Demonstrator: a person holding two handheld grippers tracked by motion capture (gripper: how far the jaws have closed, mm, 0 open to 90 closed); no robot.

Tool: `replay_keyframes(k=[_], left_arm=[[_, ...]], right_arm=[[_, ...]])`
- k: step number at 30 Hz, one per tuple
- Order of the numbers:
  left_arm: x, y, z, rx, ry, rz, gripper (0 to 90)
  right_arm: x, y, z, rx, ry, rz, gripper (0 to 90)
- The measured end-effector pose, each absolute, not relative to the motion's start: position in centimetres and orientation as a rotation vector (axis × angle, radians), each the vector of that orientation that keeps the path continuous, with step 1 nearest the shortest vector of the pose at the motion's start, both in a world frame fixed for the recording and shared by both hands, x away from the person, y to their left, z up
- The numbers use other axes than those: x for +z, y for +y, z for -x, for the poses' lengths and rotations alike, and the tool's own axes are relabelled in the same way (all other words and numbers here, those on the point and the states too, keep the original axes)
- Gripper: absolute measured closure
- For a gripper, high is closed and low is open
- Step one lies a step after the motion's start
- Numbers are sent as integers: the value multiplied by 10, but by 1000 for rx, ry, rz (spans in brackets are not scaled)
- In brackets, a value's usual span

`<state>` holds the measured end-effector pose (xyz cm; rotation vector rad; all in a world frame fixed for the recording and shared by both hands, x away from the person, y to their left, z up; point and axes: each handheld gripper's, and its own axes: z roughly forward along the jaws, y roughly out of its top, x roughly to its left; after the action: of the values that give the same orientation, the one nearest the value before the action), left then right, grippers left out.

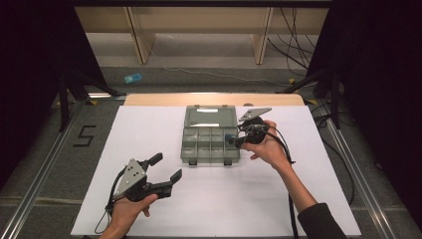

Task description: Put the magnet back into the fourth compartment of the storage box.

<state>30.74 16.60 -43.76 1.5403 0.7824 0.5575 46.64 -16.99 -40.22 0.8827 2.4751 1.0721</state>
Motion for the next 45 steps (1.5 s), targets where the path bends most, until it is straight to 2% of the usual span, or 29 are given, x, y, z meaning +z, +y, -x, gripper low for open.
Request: replay_keyframes(k=[45], left_arm=[[-437,166,-307,556,778,-1543,160]], right_arm=[[-401,-175,-413,1280,2409,-812,268]])
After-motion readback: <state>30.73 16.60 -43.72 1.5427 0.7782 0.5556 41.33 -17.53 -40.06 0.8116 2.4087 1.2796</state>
